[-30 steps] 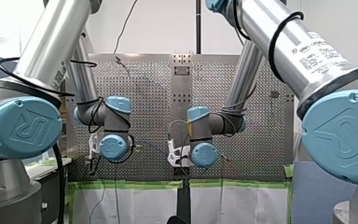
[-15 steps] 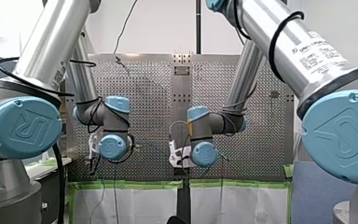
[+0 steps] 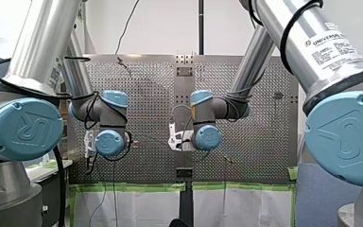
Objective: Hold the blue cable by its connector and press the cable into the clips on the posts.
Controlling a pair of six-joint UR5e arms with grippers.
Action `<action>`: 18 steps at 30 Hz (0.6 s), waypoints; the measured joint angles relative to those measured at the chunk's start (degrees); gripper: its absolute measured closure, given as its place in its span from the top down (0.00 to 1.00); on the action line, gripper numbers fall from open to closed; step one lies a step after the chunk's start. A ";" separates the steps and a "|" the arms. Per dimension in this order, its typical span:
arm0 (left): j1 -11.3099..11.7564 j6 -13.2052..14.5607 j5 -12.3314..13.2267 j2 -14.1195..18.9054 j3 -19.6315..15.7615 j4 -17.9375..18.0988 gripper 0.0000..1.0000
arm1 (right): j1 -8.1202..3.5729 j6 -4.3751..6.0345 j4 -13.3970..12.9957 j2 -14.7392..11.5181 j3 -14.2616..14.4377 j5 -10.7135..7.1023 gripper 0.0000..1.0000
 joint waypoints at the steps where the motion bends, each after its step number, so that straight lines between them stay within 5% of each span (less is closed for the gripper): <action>1: 0.03 -0.06 -0.33 0.46 0.36 -0.48 0.00 | -0.02 0.03 0.55 -0.56 -0.52 -0.57 0.00; 10: 0.18 -1.42 -2.58 4.90 4.59 -4.89 0.00 | 0.21 -0.32 4.91 -4.93 -4.64 -4.71 0.00; 18: 0.21 -4.37 -3.02 8.40 7.45 -8.38 0.00 | -0.03 -0.42 8.82 -8.84 -8.02 -6.09 0.00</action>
